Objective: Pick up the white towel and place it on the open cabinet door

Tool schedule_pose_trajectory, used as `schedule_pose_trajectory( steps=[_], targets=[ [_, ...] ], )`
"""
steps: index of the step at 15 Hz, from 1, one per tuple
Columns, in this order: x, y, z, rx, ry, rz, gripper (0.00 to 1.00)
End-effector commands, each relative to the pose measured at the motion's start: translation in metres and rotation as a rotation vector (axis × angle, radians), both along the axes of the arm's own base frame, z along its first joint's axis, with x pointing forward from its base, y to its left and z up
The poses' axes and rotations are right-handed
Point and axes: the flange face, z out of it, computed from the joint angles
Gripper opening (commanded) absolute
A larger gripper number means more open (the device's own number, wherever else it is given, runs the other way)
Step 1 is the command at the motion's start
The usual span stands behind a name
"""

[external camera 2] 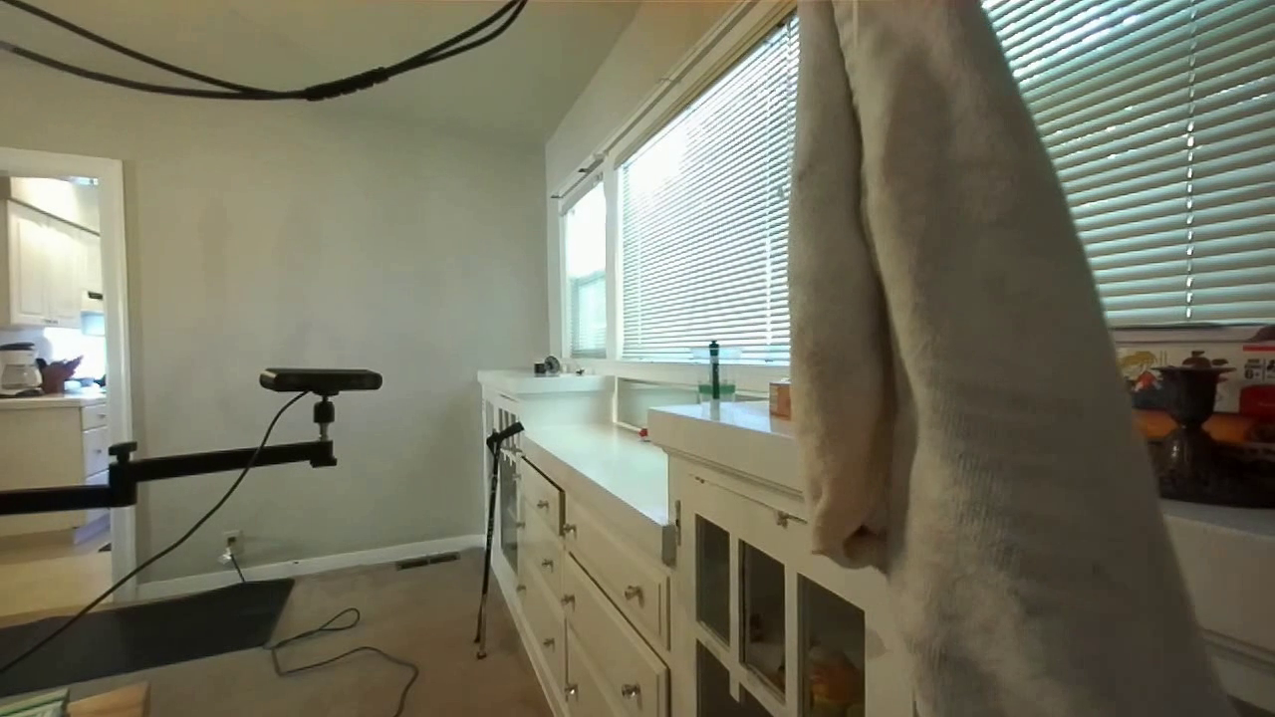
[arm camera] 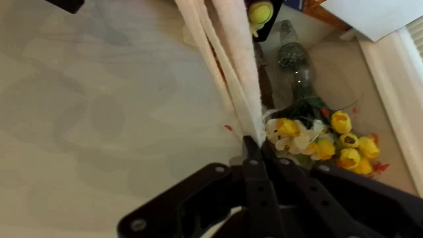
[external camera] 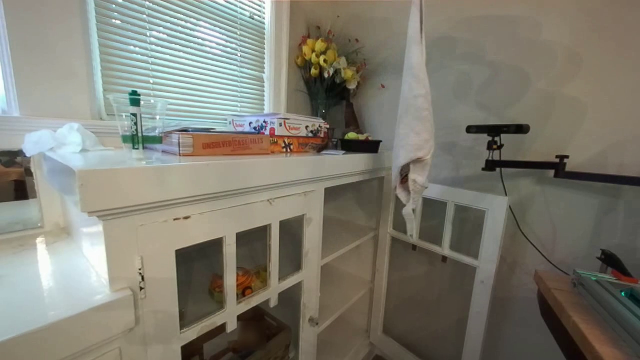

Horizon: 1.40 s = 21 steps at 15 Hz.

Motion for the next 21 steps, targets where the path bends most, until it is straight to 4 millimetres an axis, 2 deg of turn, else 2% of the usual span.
schedule_pose_trajectory(
  steps=[1, 3, 5, 6, 9, 12, 17, 18, 21],
  targets=[
    [-0.007, -0.003, 0.007, 0.0, -0.006, -0.01, 0.03],
    [-0.007, -0.003, 0.006, 0.0, 0.0, -0.006, 0.03],
    [0.023, 0.03, -0.017, 0.041, 0.031, 0.082, 0.01],
    [0.031, 0.037, -0.02, 0.048, 0.031, 0.092, 0.01],
    [0.052, 0.035, -0.033, 0.125, 0.042, 0.054, 0.01],
    [0.06, 0.003, -0.047, 0.224, 0.054, -0.023, 0.01],
    [0.061, -0.079, -0.056, 0.398, -0.002, -0.138, 0.01],
    [0.059, -0.096, -0.053, 0.43, -0.026, -0.159, 0.01],
    [0.061, -0.137, -0.054, 0.529, -0.099, -0.217, 0.01]
  ],
)
